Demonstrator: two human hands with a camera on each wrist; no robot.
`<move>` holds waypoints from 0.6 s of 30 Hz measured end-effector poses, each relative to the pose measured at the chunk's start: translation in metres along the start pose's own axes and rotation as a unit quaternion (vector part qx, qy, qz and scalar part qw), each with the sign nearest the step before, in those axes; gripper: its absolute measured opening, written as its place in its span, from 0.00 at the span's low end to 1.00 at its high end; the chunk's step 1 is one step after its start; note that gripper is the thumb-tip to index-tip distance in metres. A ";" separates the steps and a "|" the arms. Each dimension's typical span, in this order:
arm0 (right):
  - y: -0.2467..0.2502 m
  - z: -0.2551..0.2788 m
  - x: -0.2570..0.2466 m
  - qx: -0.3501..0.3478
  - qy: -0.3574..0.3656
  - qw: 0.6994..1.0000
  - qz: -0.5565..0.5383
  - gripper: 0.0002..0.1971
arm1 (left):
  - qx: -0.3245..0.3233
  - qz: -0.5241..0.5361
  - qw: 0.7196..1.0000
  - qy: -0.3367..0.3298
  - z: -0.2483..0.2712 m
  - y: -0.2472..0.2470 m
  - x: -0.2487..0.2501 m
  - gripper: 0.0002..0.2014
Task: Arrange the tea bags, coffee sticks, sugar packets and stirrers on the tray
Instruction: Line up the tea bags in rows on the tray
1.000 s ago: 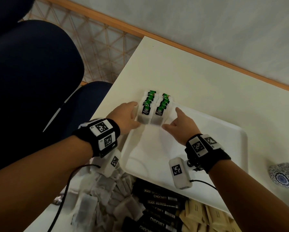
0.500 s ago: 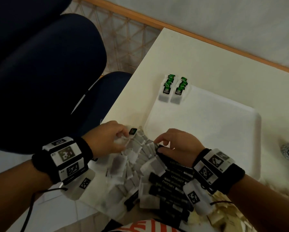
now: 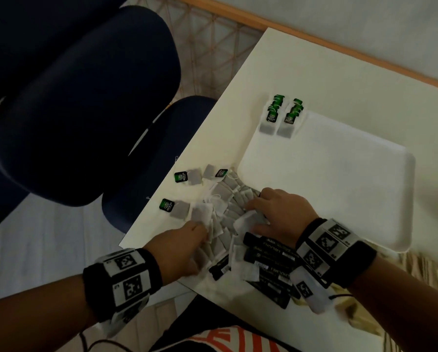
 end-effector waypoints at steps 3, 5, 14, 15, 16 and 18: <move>0.000 -0.003 -0.004 0.003 0.009 0.999 0.035 0.17 | 0.008 0.038 0.999 0.003 -0.003 -0.001 0.003 0.16; 0.001 -0.003 -0.002 0.005 0.007 1.000 0.016 0.15 | 0.012 0.040 0.999 0.004 -0.004 -0.001 0.008 0.13; 0.020 0.006 0.014 0.066 0.023 0.989 -0.130 0.07 | 0.052 0.004 0.998 0.023 0.007 0.029 0.018 0.07; 0.023 0.008 0.016 0.076 0.024 0.986 -0.149 0.07 | 0.064 0.017 0.997 0.029 0.011 0.038 0.017 0.06; 0.026 0.010 0.018 0.081 0.023 0.982 -0.170 0.07 | 0.080 0.030 0.996 0.035 0.015 0.047 0.014 0.04; 0.030 0.013 0.020 0.086 0.028 0.974 -0.206 0.08 | 0.117 0.051 0.990 0.056 0.019 0.067 0.005 0.05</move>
Point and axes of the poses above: each hand's wrist, its own z-axis away from the middle knuckle, its own y-axis out of the back of the hand, x = y × z, the point moved 10 cm from there along -z, towards the middle knuckle, and after that the axes turned 9 degrees about -x, right-handed, at the moved point
